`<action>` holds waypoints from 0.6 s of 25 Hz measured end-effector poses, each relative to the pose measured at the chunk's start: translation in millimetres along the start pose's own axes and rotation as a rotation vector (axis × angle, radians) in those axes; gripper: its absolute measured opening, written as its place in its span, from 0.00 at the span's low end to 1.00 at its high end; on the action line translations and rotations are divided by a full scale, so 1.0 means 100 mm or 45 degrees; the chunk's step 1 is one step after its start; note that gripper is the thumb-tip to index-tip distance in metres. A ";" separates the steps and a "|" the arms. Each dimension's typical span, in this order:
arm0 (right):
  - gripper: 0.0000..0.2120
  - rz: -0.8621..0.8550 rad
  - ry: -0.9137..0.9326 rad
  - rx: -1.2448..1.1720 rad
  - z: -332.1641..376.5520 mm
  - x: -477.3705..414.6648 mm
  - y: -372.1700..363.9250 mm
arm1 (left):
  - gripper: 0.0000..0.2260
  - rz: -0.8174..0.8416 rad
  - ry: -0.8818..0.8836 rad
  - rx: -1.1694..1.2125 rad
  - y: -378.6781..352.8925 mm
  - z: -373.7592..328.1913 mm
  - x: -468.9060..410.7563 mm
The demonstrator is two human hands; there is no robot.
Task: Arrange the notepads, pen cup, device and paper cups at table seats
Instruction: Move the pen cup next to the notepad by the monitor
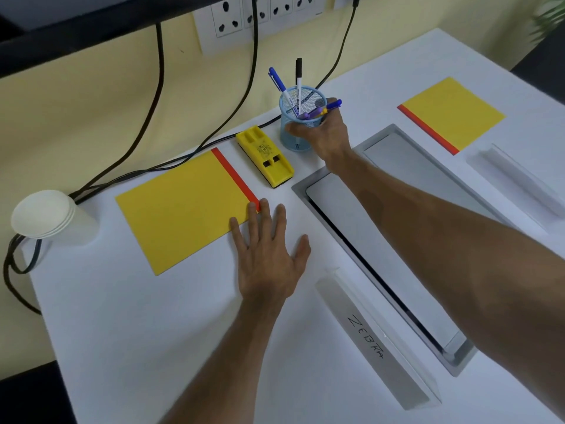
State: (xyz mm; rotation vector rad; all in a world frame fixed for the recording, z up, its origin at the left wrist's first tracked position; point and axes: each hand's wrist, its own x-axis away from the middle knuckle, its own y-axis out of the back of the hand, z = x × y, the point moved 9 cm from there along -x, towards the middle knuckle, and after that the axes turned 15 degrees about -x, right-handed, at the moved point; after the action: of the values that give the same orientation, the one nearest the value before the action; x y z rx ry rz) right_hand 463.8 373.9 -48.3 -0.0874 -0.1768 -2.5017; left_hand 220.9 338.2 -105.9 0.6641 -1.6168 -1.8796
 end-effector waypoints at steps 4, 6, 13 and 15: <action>0.35 0.008 0.005 -0.005 -0.05 -0.03 -0.05 | 0.37 -0.007 0.001 0.014 -0.01 -0.01 0.00; 0.35 0.012 0.010 0.010 -0.08 -0.04 -0.06 | 0.37 -0.027 0.006 0.019 0.00 -0.01 0.01; 0.42 -0.040 -0.017 0.069 -0.13 0.26 0.14 | 0.35 -0.065 0.005 0.052 0.03 0.00 0.03; 0.32 -0.184 0.135 0.031 -0.04 0.65 0.39 | 0.34 -0.098 0.004 0.066 0.04 0.00 0.04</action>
State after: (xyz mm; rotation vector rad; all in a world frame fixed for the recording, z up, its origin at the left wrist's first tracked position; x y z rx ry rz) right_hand 434.9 304.1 -41.0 0.0707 -0.1748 -2.6399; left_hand 218.9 335.0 -101.9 0.7606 -1.6645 -1.8958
